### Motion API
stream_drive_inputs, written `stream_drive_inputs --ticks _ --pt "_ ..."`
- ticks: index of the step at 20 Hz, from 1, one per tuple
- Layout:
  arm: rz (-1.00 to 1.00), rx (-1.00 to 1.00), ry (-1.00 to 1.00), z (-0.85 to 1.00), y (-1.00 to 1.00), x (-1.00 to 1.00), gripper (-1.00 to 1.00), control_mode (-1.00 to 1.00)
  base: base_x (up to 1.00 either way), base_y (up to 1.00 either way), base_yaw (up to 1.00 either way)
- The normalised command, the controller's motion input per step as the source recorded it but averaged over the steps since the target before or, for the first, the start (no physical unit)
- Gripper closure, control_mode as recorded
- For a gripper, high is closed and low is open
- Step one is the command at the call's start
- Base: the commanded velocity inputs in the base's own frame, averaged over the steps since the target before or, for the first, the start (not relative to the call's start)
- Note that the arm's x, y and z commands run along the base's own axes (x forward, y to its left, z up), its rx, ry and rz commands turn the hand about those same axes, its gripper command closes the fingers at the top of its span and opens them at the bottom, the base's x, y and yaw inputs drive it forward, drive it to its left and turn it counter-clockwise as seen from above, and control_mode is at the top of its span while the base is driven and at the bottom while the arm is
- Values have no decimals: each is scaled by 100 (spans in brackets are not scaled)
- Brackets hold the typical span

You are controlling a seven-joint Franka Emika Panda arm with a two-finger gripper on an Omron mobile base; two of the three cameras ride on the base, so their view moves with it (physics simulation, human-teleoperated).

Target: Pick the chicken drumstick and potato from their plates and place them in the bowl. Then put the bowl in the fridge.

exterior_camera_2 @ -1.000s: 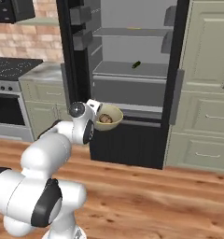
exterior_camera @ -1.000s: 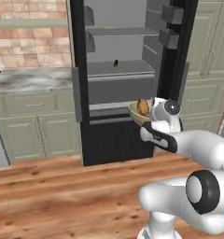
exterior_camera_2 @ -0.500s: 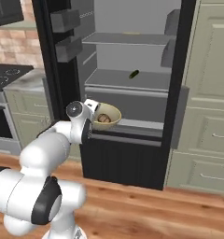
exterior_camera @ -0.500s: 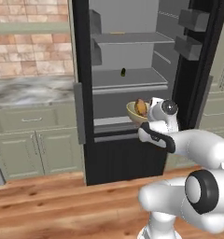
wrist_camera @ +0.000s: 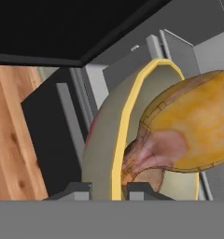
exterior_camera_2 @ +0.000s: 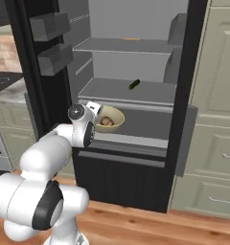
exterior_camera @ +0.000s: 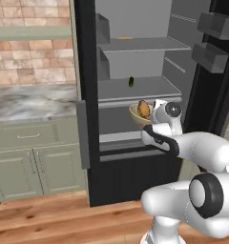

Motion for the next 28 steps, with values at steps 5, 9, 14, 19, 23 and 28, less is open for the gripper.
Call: stream_drive_inputs --ticks 5,9,14,19,23,28 --pt "0 0 0 0 0 0 100 100 28 -17 0" --pt "0 0 0 0 0 0 100 100 8 -21 0" --pt "0 0 0 0 0 0 100 100 45 -19 0" --pt "0 0 0 0 0 0 100 100 45 -19 0" --pt "0 0 0 0 0 0 100 100 44 -17 0" --pt "0 0 0 0 0 0 100 100 46 -18 0"
